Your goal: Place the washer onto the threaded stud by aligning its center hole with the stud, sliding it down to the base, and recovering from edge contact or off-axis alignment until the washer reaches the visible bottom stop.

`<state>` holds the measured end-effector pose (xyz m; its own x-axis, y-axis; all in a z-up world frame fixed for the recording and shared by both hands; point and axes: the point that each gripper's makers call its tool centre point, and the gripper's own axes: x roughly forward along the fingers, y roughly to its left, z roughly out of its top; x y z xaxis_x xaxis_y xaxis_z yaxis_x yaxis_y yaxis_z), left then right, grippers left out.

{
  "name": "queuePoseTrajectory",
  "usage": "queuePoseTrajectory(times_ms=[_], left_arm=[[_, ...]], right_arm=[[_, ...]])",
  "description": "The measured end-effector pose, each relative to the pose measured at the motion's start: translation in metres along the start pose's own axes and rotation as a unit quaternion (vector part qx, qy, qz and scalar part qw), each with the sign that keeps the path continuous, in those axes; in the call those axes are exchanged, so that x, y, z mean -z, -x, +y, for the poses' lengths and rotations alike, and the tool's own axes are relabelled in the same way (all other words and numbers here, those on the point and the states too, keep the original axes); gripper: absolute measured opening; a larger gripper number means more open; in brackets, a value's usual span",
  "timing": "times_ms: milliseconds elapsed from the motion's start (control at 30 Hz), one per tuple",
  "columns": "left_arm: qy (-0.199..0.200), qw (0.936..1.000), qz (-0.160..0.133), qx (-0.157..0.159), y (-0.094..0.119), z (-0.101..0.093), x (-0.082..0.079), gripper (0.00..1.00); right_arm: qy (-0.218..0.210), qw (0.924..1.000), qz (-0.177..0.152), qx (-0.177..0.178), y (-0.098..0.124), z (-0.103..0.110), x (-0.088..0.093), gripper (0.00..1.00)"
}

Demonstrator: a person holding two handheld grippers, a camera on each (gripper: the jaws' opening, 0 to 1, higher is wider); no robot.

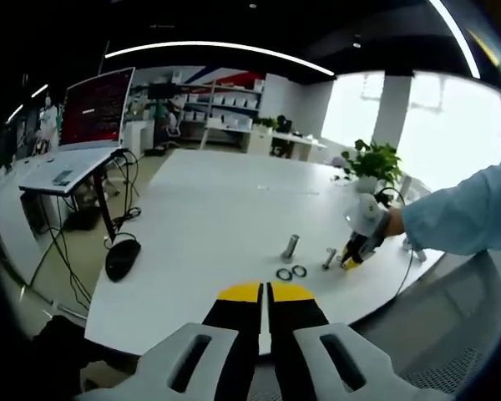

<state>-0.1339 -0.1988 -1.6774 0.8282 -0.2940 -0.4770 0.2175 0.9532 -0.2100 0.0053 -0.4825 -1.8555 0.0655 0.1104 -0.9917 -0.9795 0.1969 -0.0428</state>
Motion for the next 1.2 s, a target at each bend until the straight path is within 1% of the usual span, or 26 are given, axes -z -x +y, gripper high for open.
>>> queuePoseTrajectory(times_ms=[133, 200, 300, 333, 400, 433, 500, 533, 633, 667, 700, 733, 767, 800, 867, 967, 1133, 1200], left_arm=[[0.0, 1.0, 0.002, -0.003, 0.0002, 0.001, 0.0005, 0.0], [0.003, 1.0, 0.003, 0.004, 0.0008, -0.0008, 0.0015, 0.0], [0.013, 0.9997, -0.022, 0.0, 0.0026, 0.0015, -0.0063, 0.0], [0.014, 0.9997, -0.023, 0.0, 0.0028, 0.0015, -0.0065, 0.0], [0.017, 0.9997, -0.017, 0.001, 0.0026, 0.0014, -0.0044, 0.0], [0.015, 0.9999, -0.007, 0.003, 0.002, 0.0005, -0.0013, 0.0], [0.012, 0.9999, -0.001, 0.002, 0.0017, 0.0003, 0.0004, 0.0], [0.013, 0.9999, -0.002, 0.002, 0.002, 0.0006, 0.0001, 0.0], [0.02, 0.9998, -0.006, 0.003, 0.0033, 0.0005, -0.0004, 0.0], [0.021, 0.9998, -0.006, 0.002, 0.0036, 0.0007, -0.0003, 0.0], [0.018, 0.9998, -0.009, 0.0, 0.004, 0.0014, -0.0014, 0.0], [0.013, 0.9997, -0.02, -0.004, 0.0041, 0.0026, -0.0051, 0.0], [0.013, 0.9997, -0.021, -0.003, 0.0041, 0.0021, -0.0055, 0.0], [0.014, 0.9998, -0.016, 0.0, 0.0036, 0.0009, -0.004, 0.0], [0.013, 0.9999, -0.004, 0.003, 0.0029, 0.0, 0.0, 0.0], [0.013, 0.9999, -0.004, 0.002, 0.0029, 0.0005, -0.0001, 0.0], [0.016, 0.9999, -0.002, 0.002, 0.0028, 0.0008, 0.0008, 0.0], [0.013, 0.9999, -0.001, 0.003, 0.0028, 0.0005, 0.001, 0.0]], right_arm=[[0.004, 1.0, 0.005, -0.007, -0.0006, -0.0011, -0.0025, 0.15], [0.003, 0.9999, 0.007, -0.009, -0.0008, -0.0011, -0.0023, 0.15], [0.013, 0.9998, 0.013, -0.011, -0.0011, -0.0007, -0.0019, 0.15], [0.017, 0.9997, 0.013, -0.01, -0.0012, -0.0002, -0.0021, 0.15], [0.007, 0.9999, 0.007, -0.004, -0.001, -0.0005, -0.0021, 0.15], [0.004, 1.0, 0.005, -0.003, -0.0008, -0.0005, -0.0018, 0.15], [-0.001, 1.0, -0.001, -0.001, -0.0006, -0.0008, -0.0013, 0.15], [-0.005, 1.0, -0.006, -0.001, -0.0003, -0.0008, -0.0012, 0.15], [-0.021, 0.9992, -0.034, 0.003, 0.0004, -0.0006, -0.0007, 0.15], [-0.022, 0.999, -0.038, 0.003, 0.0005, -0.0006, -0.0001, 0.15], [-0.023, 0.9989, -0.04, 0.003, 0.0006, -0.0007, 0.0003, 0.15], [-0.023, 0.9988, -0.042, 0.003, 0.0004, -0.0003, -0.0004, 0.15], [-0.021, 0.9989, -0.042, 0.004, 0.0002, 0.0002, -0.001, 0.15], [-0.012, 0.9991, -0.04, 0.006, 0.0001, 0.0011, -0.0014, 0.15], [-0.009, 0.9992, -0.037, 0.01, 0.0, 0.0018, -0.002, 0.15], [-0.004, 0.9994, -0.031, 0.012, -0.0006, 0.0003, -0.0018, 0.15], [-0.005, 0.9997, -0.022, 0.005, -0.0006, -0.0009, -0.0024, 0.15], [0.002, 0.9999, -0.017, 0.004, -0.0006, 0.0, -0.0021, 0.15]])
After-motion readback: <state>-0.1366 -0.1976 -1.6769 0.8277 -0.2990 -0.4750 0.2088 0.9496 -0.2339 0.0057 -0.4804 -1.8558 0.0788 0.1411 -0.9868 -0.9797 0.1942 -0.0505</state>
